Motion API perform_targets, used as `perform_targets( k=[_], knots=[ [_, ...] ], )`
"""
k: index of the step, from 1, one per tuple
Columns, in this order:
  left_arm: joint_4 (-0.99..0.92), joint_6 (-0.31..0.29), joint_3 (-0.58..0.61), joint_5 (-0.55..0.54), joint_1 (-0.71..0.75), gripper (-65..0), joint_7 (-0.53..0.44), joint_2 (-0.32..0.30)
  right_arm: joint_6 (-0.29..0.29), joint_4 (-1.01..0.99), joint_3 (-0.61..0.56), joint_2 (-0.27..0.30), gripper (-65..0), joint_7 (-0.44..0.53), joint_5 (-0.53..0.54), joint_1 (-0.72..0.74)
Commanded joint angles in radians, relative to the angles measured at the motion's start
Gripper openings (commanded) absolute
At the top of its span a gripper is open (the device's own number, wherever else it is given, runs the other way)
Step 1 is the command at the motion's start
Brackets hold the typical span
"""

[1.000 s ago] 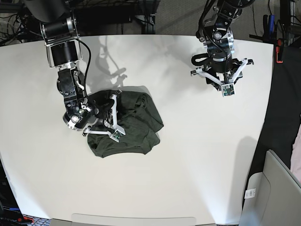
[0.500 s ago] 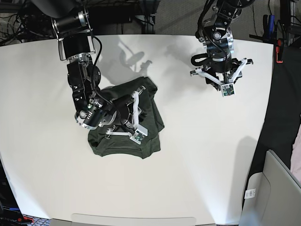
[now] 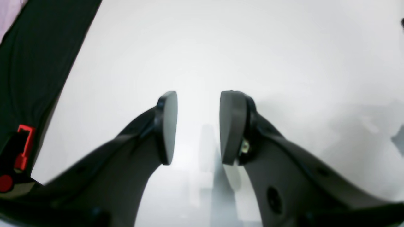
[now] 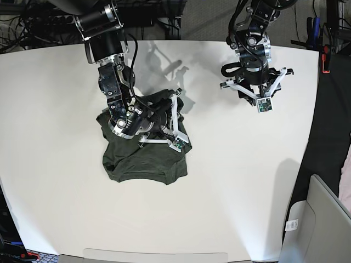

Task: Fold the T-shirt properly
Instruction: 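Press and smooth the folded shirt with the right gripper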

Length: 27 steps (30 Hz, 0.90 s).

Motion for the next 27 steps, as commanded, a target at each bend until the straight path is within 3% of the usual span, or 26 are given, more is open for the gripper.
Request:
perform_targets(
  k=[1,6,11,19,27],
  knots=[
    [0.015,0.007,-0.003,0.016,-0.007,-44.8,-0.025,-0.003,0.002,0.002,0.005,-0.006,-58.9,0.031,-0.026,0.024],
    [0.015,0.007,-0.003,0.019,-0.007,-44.8,-0.025,-0.005,0.002,-0.068,0.017,-0.006,-58.9,0.105,-0.19,0.032],
    [0.015,0.007,-0.003,0.019,-0.002,-44.8,-0.025,-0.005,0.002,-0.125,0.126,-0.008,-58.9,0.185,-0.294,0.033],
    [0.016,0.007,-0.003,0.019,0.004,-44.8,-0.025,-0.005,0.002,-0.226,0.27,0.017,-58.9,0.224,-0.306,0.107],
    [0.018,0.007,-0.003,0.019,0.018,-44.8,-0.025,-0.003,0.002,-0.177,0.269,0.023,-58.9,0.238,-0.299,0.122]
  ],
)
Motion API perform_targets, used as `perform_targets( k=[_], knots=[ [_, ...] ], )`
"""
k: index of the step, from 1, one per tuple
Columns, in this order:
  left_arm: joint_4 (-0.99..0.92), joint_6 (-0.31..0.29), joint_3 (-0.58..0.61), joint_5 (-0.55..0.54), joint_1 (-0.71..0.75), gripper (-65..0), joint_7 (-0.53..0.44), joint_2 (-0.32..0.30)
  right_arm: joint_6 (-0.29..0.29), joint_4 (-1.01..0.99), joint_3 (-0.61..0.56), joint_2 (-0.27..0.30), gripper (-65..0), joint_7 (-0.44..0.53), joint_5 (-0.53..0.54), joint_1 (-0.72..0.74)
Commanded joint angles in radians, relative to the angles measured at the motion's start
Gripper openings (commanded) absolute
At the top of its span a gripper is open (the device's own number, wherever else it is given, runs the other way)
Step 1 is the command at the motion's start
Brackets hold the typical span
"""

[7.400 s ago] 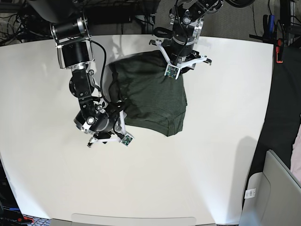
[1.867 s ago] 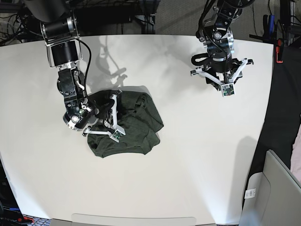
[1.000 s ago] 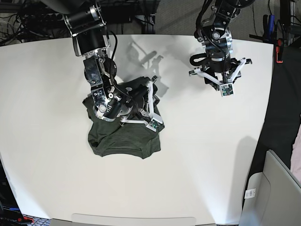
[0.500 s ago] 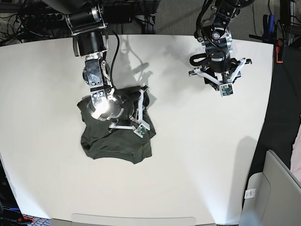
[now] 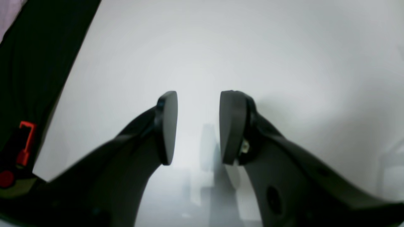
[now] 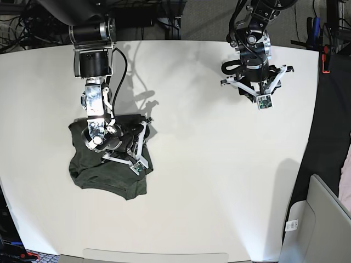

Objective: Fold the T-shirt properly

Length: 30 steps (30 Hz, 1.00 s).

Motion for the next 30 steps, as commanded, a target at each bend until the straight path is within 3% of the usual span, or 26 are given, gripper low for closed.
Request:
perform_targets(
  k=[1,8,12,15,20,23,26,30],
  knots=[
    [0.016,0.006,-0.003,0.016,-0.007,-44.8,-0.025,-0.003,-0.001,0.057,0.0,-0.002,-58.9,-0.006,0.001,0.006],
    [0.021,0.006,-0.005,0.016,0.029,-44.8,-0.025,-0.003,-0.001,0.469,-0.036,0.004,-58.9,-0.188,0.198,-0.186],
    [0.035,0.006,-0.006,0.013,0.076,-44.8,-0.027,-0.001,-0.001,0.668,-0.03,0.01,-58.9,-0.208,0.201,-0.341],
    [0.059,0.006,-0.006,0.015,0.115,-44.8,-0.027,-0.001,-0.001,0.771,-0.025,0.047,-58.9,-0.207,0.201,-0.445],
    [0.078,0.006,-0.051,0.015,0.176,-44.8,-0.031,0.0,-0.001,0.806,0.066,0.058,-60.9,-0.205,0.205,-0.588],
    [0.078,0.006,-0.103,0.011,0.231,-46.8,-0.117,0.003,-0.001,0.806,0.133,0.086,-65.0,-0.205,0.211,-0.637],
    [0.078,0.006,-0.138,0.011,0.297,-51.6,-0.212,0.017,-0.001,0.806,0.202,0.139,-65.0,-0.205,0.282,-0.678],
    [0.078,0.006,-0.144,0.011,0.345,-52.3,-0.238,0.02,-0.001,0.806,0.303,0.198,-65.0,-0.205,0.405,-0.728]
  ],
)
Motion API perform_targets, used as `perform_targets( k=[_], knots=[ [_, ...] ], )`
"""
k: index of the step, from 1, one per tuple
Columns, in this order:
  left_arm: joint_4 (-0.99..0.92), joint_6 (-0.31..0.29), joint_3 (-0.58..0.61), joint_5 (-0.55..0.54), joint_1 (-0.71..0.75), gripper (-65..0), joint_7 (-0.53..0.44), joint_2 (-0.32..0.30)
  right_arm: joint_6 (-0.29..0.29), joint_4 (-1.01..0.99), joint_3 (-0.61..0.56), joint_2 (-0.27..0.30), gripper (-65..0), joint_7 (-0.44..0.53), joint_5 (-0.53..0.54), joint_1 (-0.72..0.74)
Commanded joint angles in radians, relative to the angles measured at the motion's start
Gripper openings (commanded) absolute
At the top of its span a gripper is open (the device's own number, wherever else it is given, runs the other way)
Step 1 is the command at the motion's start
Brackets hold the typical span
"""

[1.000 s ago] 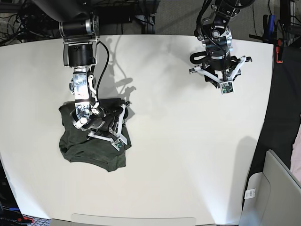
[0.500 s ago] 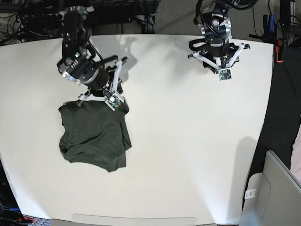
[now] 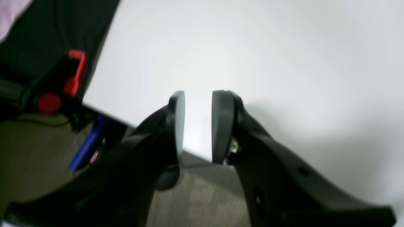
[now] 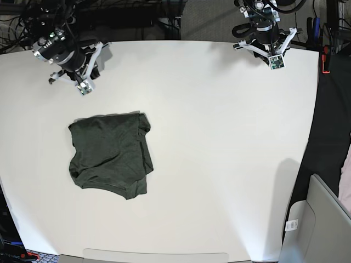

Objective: Fold the T-shirt properly

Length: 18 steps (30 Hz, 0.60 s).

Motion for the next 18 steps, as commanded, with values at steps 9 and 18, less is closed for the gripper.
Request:
perform_targets(
  k=[9,18],
  knots=[
    [0.032,0.009,-0.006,0.022,0.142,-57.9,-0.035,-0.005,-0.002,0.019,0.204,0.109,-65.0,0.01,0.207,-0.175],
    [0.032,0.009,-0.009,0.022,0.359,-59.2,-0.247,-0.004,-0.002,0.019,0.327,0.122,-65.0,0.007,0.297,-0.389]
  ],
)
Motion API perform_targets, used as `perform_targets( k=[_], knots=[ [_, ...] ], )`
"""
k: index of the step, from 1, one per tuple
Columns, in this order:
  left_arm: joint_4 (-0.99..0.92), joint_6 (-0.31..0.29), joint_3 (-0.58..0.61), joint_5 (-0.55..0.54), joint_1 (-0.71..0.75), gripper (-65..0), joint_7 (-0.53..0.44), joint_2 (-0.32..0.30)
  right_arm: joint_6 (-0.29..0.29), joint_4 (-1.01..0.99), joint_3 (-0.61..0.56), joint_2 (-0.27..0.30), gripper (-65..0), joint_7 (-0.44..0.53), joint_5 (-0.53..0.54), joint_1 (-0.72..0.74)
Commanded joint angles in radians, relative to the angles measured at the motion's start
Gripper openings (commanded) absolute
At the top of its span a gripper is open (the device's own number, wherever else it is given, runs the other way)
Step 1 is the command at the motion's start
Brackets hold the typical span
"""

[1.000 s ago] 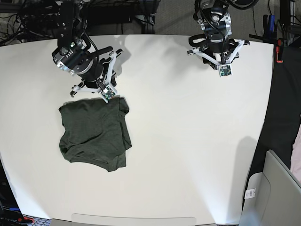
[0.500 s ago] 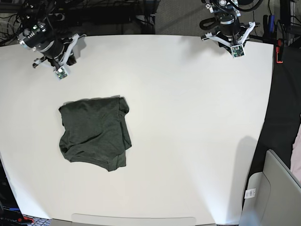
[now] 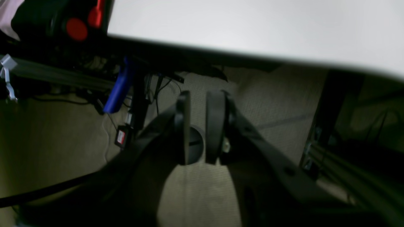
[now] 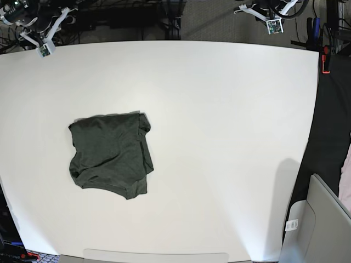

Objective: Fold the T-shirt properly

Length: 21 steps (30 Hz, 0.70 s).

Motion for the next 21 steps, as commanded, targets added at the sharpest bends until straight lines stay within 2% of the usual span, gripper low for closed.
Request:
perform_targets(
  k=[1,3,5,10,13,18,21],
  knots=[
    [0.017,0.012,-0.003,0.018,0.034,-61.0,-0.03,-0.004,0.002,0.016,0.02,0.011,-65.0,0.008,0.007,-0.033],
    [0.014,0.012,0.004,0.014,0.06,-64.5,-0.029,-0.004,0.002,0.013,0.028,0.007,-65.0,0.008,0.004,-0.073],
    [0.006,0.012,0.007,0.013,0.072,-65.0,-0.019,-0.004,0.002,0.012,0.025,0.001,-65.0,0.008,-0.019,-0.109],
    [-0.052,0.012,0.004,-0.076,0.069,-65.0,-0.015,-0.007,0.002,-0.014,0.022,-0.095,-65.0,0.01,-0.2,-0.127],
    [-0.118,0.012,0.006,-0.16,0.043,-65.0,0.013,-0.008,0.002,-0.076,-0.026,-0.141,-65.0,0.013,-0.336,-0.084],
    [-0.267,0.012,0.006,-0.288,-0.093,-65.0,0.113,-0.007,0.002,-0.255,-0.122,-0.187,-65.0,0.036,-0.524,0.027],
    [-0.37,-0.052,0.0,-0.361,-0.181,-65.0,0.152,-0.007,0.002,-0.373,-0.15,-0.2,-65.0,0.096,-0.602,0.092]
  ],
)
